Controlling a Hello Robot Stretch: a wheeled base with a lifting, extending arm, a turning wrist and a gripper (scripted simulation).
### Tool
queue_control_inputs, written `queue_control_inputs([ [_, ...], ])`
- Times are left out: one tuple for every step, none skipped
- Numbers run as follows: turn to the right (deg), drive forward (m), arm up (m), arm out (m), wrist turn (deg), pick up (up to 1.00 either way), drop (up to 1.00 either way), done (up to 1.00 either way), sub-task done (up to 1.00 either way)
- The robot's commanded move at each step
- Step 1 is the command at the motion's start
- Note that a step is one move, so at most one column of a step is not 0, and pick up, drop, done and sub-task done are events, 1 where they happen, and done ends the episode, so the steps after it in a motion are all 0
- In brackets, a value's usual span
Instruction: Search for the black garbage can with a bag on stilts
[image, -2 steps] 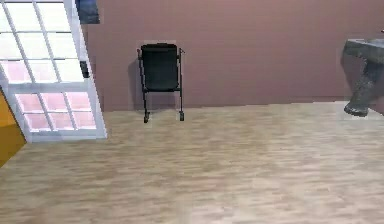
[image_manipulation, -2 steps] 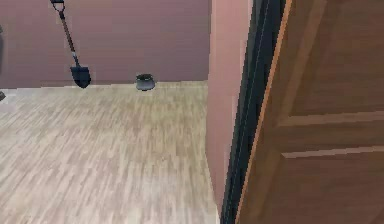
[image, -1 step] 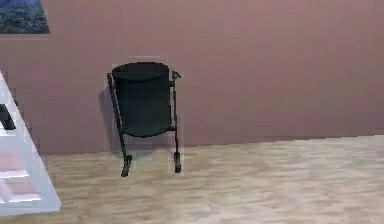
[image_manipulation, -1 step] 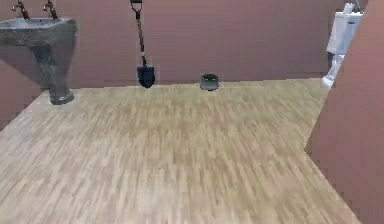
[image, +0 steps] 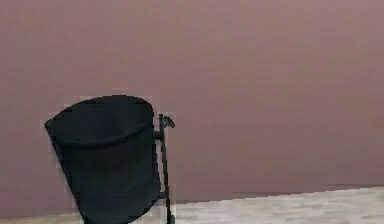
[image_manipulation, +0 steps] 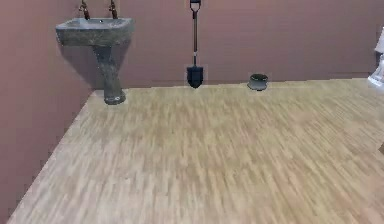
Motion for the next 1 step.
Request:
queue_control_inputs([
  [-21.0,0.0,0.0,0.0,0.0,0.0,0.0,0.0,0.0],
])
